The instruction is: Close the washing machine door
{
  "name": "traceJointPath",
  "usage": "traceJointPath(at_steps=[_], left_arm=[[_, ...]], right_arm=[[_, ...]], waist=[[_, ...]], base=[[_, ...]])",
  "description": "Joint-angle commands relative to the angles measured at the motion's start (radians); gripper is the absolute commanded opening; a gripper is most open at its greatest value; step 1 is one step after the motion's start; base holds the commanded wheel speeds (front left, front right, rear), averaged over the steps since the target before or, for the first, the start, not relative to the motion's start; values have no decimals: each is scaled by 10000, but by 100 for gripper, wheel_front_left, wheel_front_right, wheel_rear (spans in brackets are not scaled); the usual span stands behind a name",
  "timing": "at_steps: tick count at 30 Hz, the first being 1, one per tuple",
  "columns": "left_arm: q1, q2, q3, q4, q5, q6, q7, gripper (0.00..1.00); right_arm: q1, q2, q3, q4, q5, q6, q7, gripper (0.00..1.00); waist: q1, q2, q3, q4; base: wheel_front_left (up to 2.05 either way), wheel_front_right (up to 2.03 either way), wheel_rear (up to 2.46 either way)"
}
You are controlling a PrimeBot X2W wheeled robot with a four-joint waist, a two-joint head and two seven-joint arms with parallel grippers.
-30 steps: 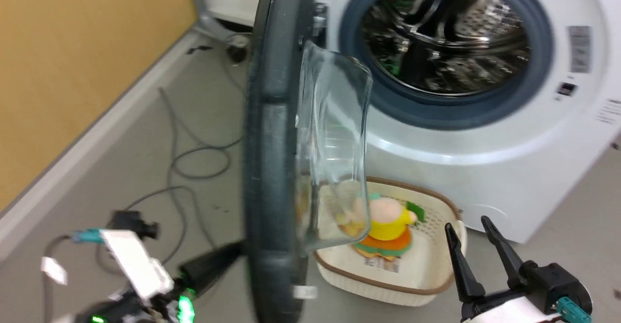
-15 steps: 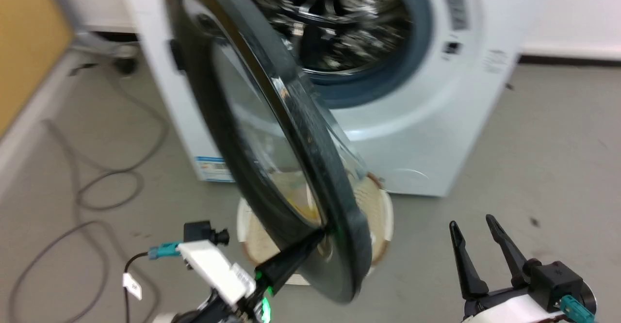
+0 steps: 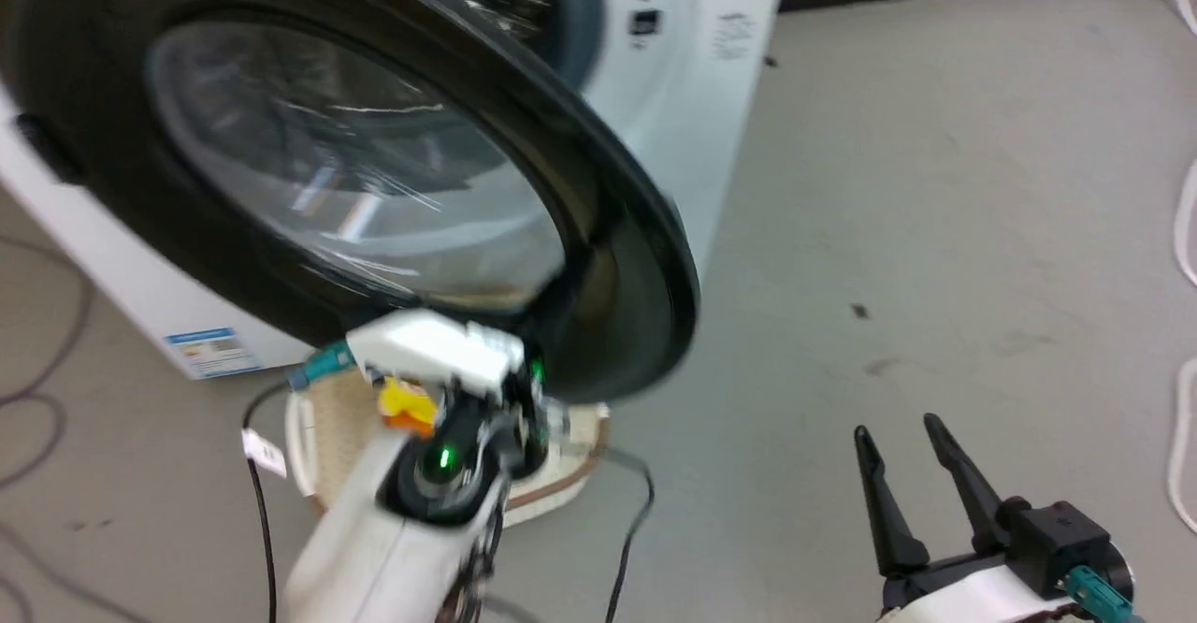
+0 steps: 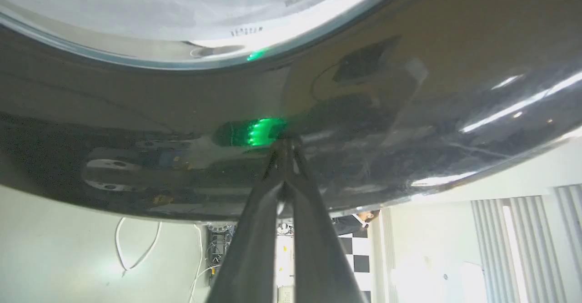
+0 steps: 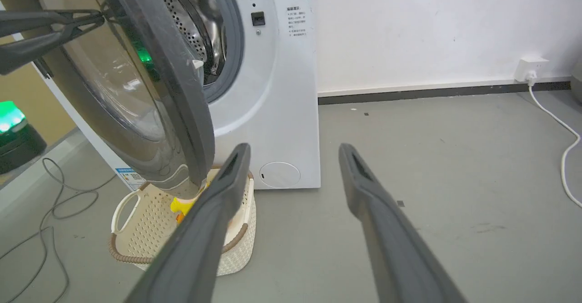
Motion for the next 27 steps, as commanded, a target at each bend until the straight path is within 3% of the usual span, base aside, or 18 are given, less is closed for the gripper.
traceJointPath(at_steps=[1, 8, 14, 20, 25, 27], left_arm=[[-697, 3, -186, 503, -148, -151, -646, 0], [-2186, 3, -985, 2318, -698, -718, -2162, 0], [-2136, 31, -1795, 2872, -483, -1134, -2051, 0], [-1155, 920, -3167, 2141, 1491, -1282, -2259, 0], [-311, 2430, -4397, 1211, 4141, -1272, -3281, 0], [-106, 2996, -4524, 875, 5206, -1050, -3606, 0]], right_arm=[[-195, 82, 66, 55, 60, 8, -86, 100], [-284, 103, 196, 232, 127, 8, -117, 100], [-236, 108, 35, 140, 153, 8, -127, 100], [-31, 109, -197, -34, 67, 8, -129, 100], [141, 108, -298, -128, 30, 8, -130, 100], [213, 106, -329, -165, -1, 8, -130, 100]], waist=[[0, 0, 269, -497], [0, 0, 194, -704], [0, 0, -27, -197], [0, 0, -430, 607], [0, 0, -772, 1345], [0, 0, -877, 1648]], base=[[0, 0, 0], [0, 0, 0], [0, 0, 0], [0, 0, 0], [0, 0, 0], [0, 0, 0]])
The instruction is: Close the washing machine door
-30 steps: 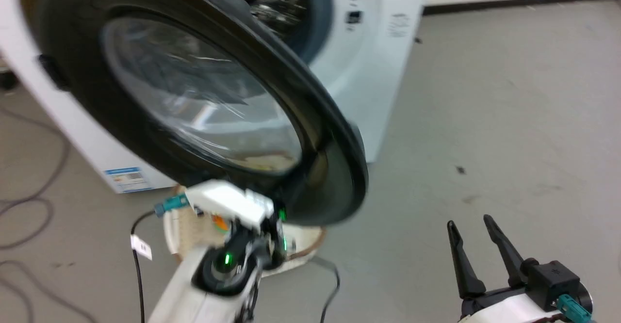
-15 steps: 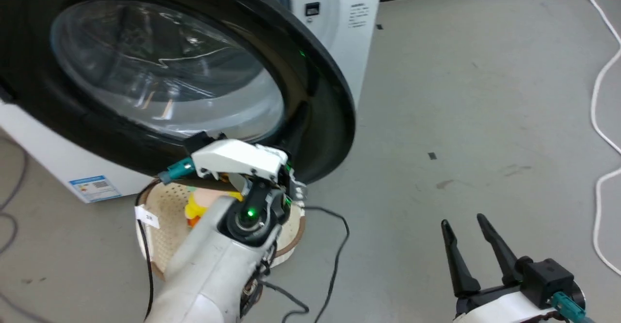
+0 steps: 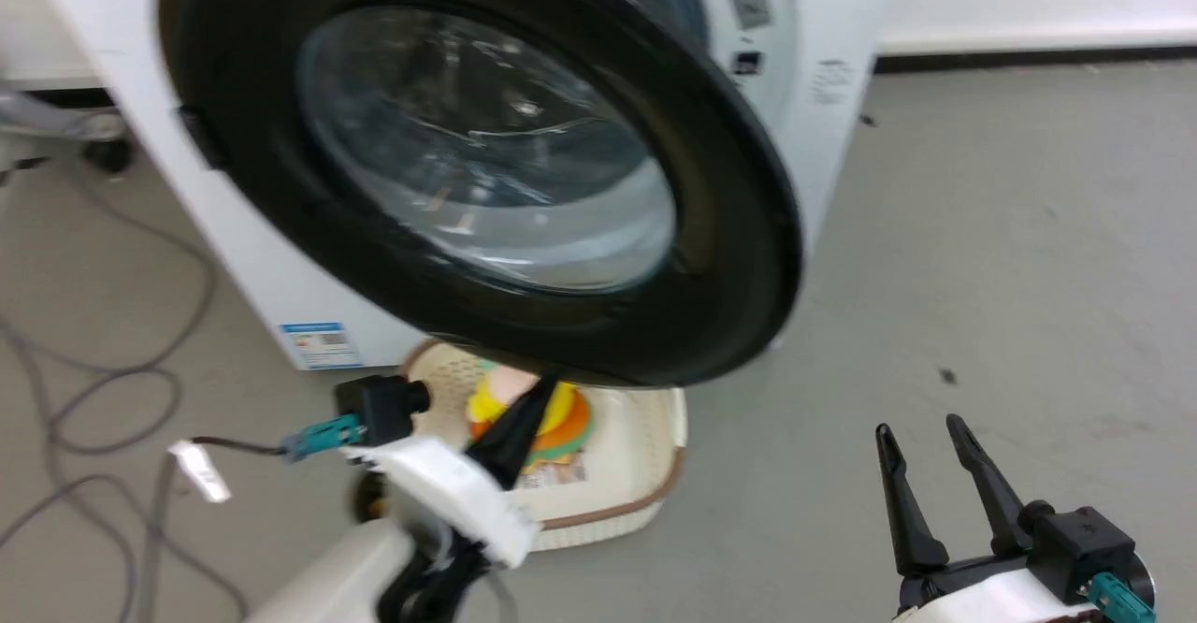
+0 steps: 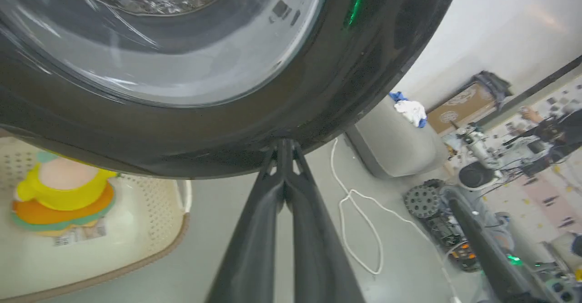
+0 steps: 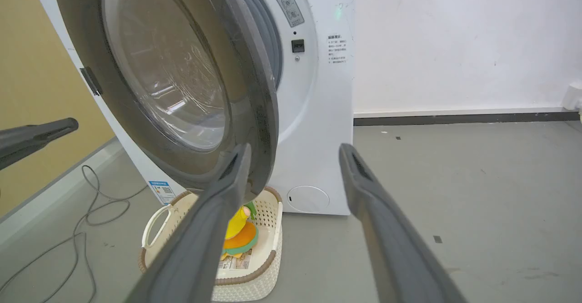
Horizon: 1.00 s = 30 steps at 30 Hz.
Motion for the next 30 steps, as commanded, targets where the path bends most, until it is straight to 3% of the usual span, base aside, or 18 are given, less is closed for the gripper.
traceJointPath(at_steps=[1, 3, 5, 6, 7, 10, 14, 21, 22, 23, 24, 30], left_arm=[[133, 360, -3, -254, 726, 229, -153, 0], [317, 839, 210, -685, 1892, 779, -241, 0], [635, 1024, 1121, -1400, 2958, 1404, -255, 0], [888, 1036, 1682, -1797, 3496, 1714, -257, 0], [888, 1036, 1682, -1797, 3496, 1714, -257, 0], [2203, 693, 3598, -3310, 5403, 2437, -261, 0], [3429, 103, 4825, -4193, 6844, 2689, -262, 0], [4915, -786, 5582, -4461, 8294, 2457, -263, 0], [5026, -805, 5571, -4362, 8495, 2383, -263, 32], [5026, -805, 5571, -4362, 8495, 2383, -263, 32], [5232, -966, 5541, -4180, 8681, 2317, -263, 100], [5289, -1125, 5509, -3882, 9076, 2152, -263, 100]], right_arm=[[150, 29, -5, -81, -32, 8, -42, 100], [195, 27, -26, -124, -57, 8, -42, 100], [237, 15, -61, -165, -65, 8, -42, 100], [260, 8, -81, -183, -69, 8, -42, 100], [260, 8, -81, -183, -69, 8, -42, 100], [327, -43, -68, -220, -57, 8, -43, 100], [357, -56, 2, -274, -76, 8, -21, 100], [481, -70, 48, -329, -68, 8, 29, 100], [492, -71, 62, -334, -65, 8, 36, 100], [492, -71, 62, -334, -65, 8, 36, 100], [512, -84, 68, -330, -53, 8, 37, 100], [548, -79, 27, -367, -56, 8, 34, 100]], waist=[[0, -1, -286, 530], [0, -1, -362, 814], [0, -1, -442, 1093], [0, -1, -481, 1226], [0, -1, -481, 1226], [0, -1, -622, 1638], [0, -1, -705, 1896], [0, -1, -819, 2141], [0, -1, -817, 2162], [0, -1, -817, 2162], [0, -1, -814, 2206], [0, -1, -740, 2352]], base=[[0, 0, 0], [0, 0, 0], [0, 0, 0], [0, 0, 0], [0, 0, 0], [0, 0, 0], [0, 0, 0], [0, 0, 0], [0, 0, 0], [0, 0, 0], [0, 0, 0], [0, 0, 0]])
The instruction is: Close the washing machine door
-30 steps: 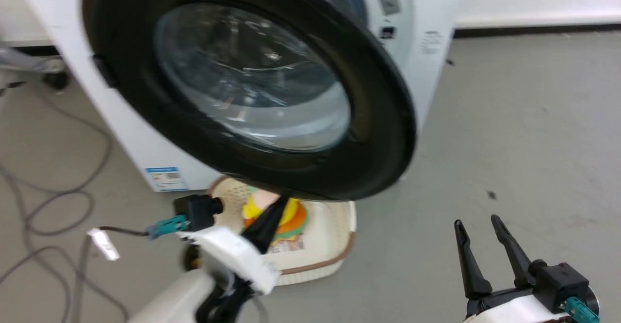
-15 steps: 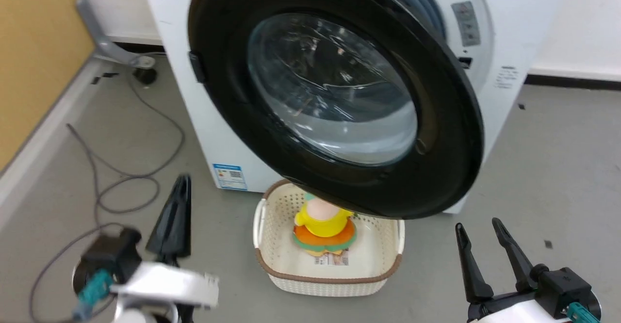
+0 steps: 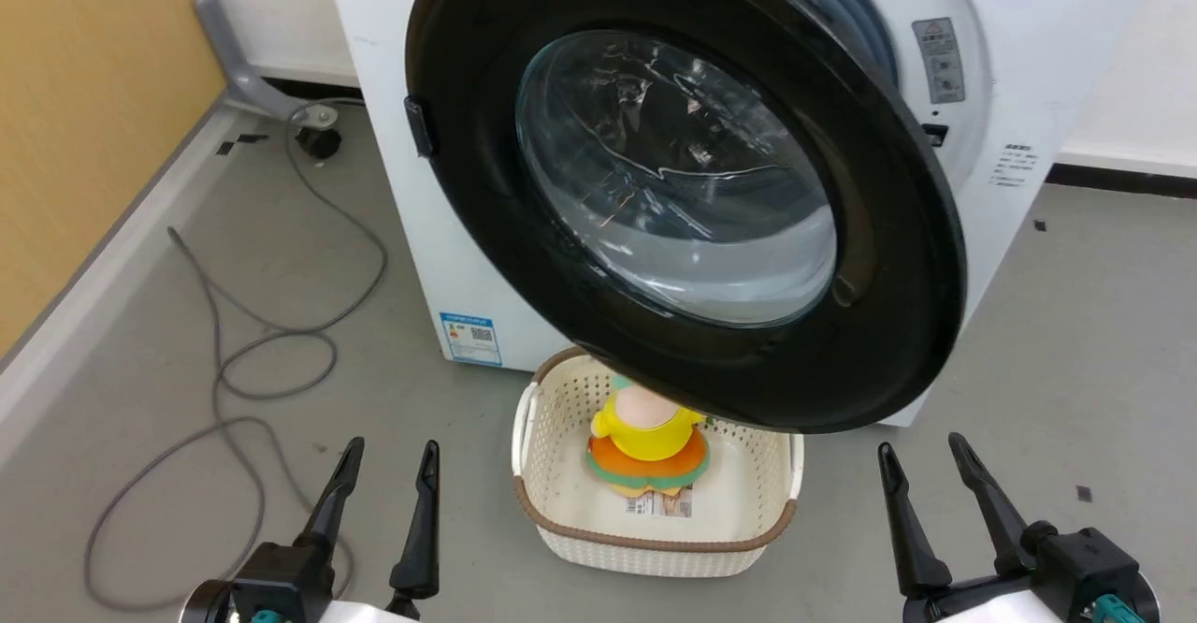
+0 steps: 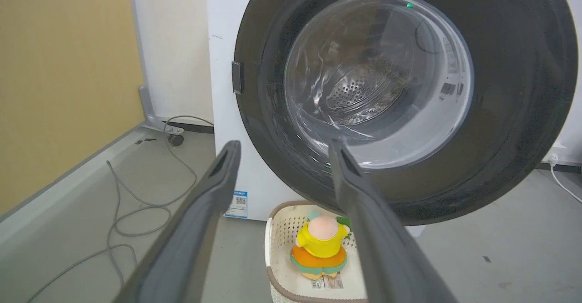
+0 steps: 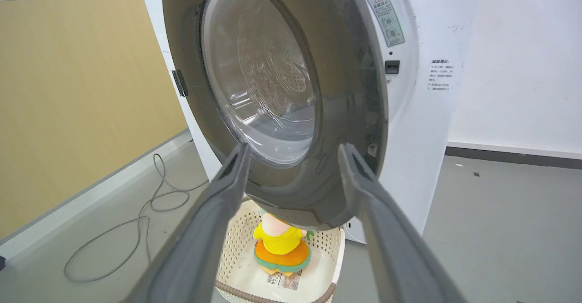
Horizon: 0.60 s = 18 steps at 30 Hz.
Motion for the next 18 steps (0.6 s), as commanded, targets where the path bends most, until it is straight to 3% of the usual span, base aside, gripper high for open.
traceJointPath(at_steps=[1, 4, 6, 7, 11, 18], left_arm=[[20, -22, 23, 26, 114, -43, -43, 100], [-105, -111, 13, 52, 390, -151, -43, 100], [-184, -158, 18, 44, 517, -212, -43, 100], [-228, -200, 25, 38, 570, -237, -43, 100], [-336, -354, 34, 15, 713, -302, -43, 100], [-755, -670, 112, -40, 951, -589, -43, 100]], right_arm=[[99, -28, -6, -67, -25, 8, 18, 100], [27, -50, 91, -135, -3, 8, 29, 100], [-89, -137, 169, -225, 4, 8, 25, 15], [-164, -193, 224, -276, 19, 8, 23, 0], [-487, -472, 393, -376, 105, 8, 101, 0], [-1967, -1608, 963, -339, 279, 8, 987, 0]], waist=[[0, -1, 33, 45], [0, -1, 159, 236], [0, -1, 264, 351], [0, -1, 325, 415], [0, -1, 565, 611], [0, -1, 1319, 1031]], base=[[0, 0, 0], [0, 0, 0], [0, 0, 0], [0, 0, 0], [0, 0, 0], [0, 0, 0]])
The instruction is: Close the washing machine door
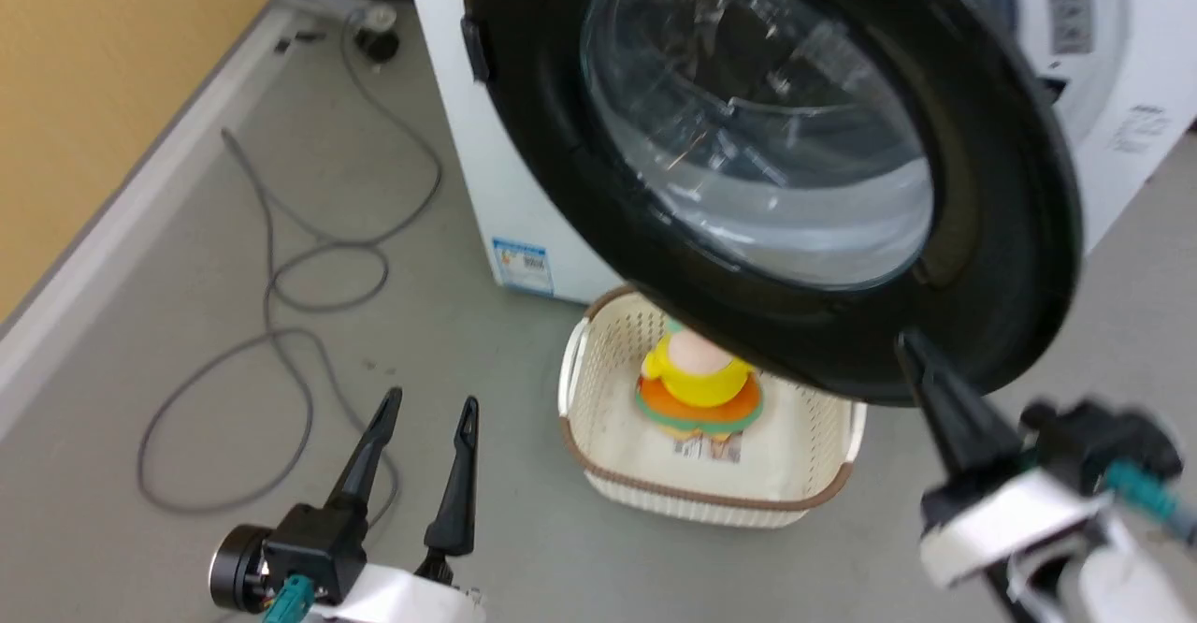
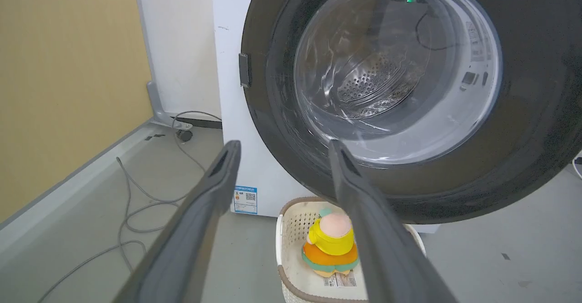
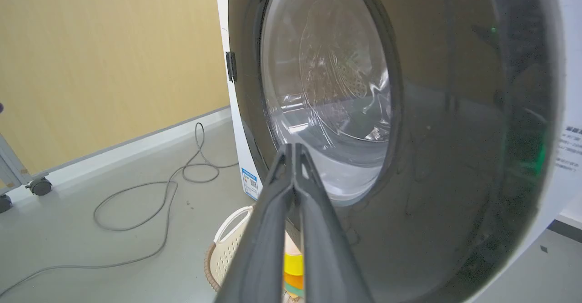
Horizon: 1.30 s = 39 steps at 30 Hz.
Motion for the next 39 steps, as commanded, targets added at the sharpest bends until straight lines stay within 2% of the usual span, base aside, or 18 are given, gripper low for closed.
traceJointPath(at_steps=[1, 6, 11, 14, 16, 17, 29, 39], left_arm=[[-171, -53, 52, -42, 69, -47, -43, 100], [-484, -262, 84, -49, 241, -251, -43, 100], [-737, -435, 195, -71, 374, -416, -43, 100], [-811, -512, 241, -63, 444, -529, -43, 100], [-858, -535, 208, 10, 485, -673, -43, 100], [-985, -615, 236, -8, 555, -772, -43, 100], [-1355, -931, 361, -69, 729, -982, -43, 100], [-1346, -1045, 512, 78, 800, -1050, -43, 100]], right_arm=[[-331, -152, 13, 33, 180, 8, 102, 0], [-1580, -1222, -23, 732, 763, 8, 730, 0], [-2538, -1881, -432, 1635, 1585, 8, 1109, 0], [-3196, -2338, -399, 2116, 1687, 8, 1316, 0], [-3721, -2426, -596, 2499, 1830, 8, 1419, 0], [-4575, -2592, -807, 3108, 1933, 8, 1586, 0], [-7369, -3056, -1528, 5711, 1951, 8, 2038, 0], [-7826, -2905, -1410, 6845, 2016, 8, 1472, 0]], waist=[[0, 0, 305, 184], [0, 0, 789, 469], [0, 0, 1189, 727], [0, 0, 1433, 810], [0, 0, 1572, 842], [0, 0, 1806, 910], [0, 0, 2366, 1202], [0, 0, 2042, 1074]], base=[[0, 0, 0], [0, 0, 0], [0, 0, 0], [0, 0, 0], [0, 0, 0], [0, 0, 0], [0, 0, 0], [0, 0, 0]])
